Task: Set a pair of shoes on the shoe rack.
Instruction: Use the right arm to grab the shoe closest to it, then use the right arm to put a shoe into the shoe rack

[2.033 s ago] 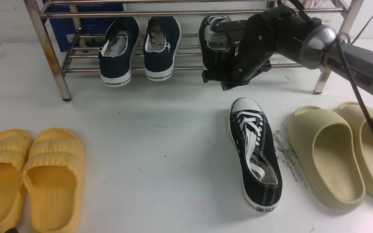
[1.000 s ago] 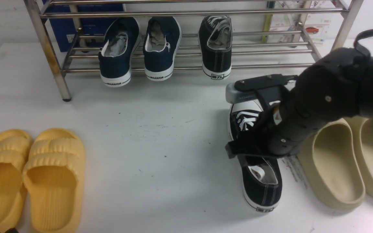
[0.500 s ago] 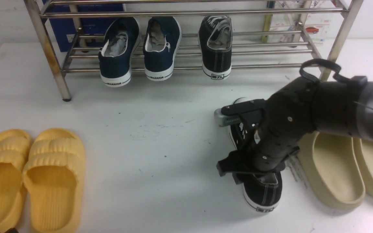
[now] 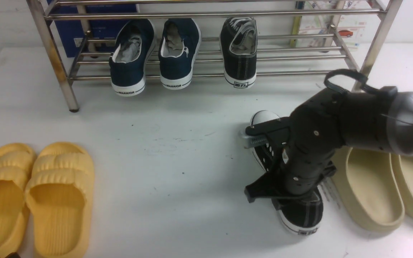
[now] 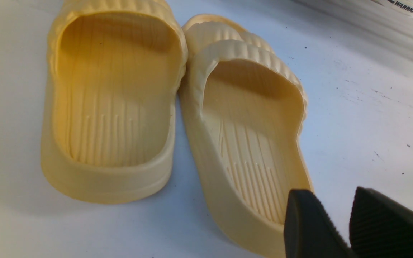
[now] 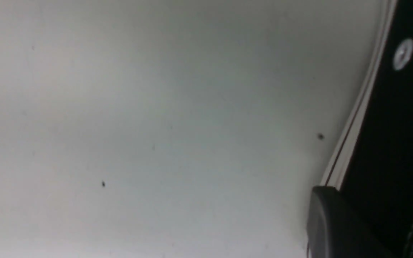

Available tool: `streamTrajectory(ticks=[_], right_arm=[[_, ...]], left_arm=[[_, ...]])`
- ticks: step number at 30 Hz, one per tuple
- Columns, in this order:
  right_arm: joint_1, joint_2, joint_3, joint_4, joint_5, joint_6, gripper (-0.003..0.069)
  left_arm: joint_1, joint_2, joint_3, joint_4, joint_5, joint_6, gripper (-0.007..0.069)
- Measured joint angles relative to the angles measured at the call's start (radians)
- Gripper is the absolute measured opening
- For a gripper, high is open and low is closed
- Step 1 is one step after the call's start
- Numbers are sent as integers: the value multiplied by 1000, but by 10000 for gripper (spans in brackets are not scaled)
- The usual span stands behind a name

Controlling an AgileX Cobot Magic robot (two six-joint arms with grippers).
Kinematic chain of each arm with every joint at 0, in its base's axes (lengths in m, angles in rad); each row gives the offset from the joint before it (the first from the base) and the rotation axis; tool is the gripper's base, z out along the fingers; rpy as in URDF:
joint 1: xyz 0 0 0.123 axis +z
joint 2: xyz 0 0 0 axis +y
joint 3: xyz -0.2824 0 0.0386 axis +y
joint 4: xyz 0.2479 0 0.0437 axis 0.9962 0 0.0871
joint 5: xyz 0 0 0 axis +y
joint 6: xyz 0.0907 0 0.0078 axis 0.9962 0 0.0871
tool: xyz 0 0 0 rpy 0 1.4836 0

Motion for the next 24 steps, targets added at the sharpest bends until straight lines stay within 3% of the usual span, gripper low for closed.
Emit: streamTrajectory(ticks=[9,16,24], right_arm=[[-46,-100,-146,-9,92,-14,89],[-184,54,-344,-17,101,-83,89],[-263,239,-605,-24,121,-130,89]], left_arm=[[0,0,0,0,0,0,201],[0,0,0,0,0,0,201],[0,0,0,0,0,0,201]])
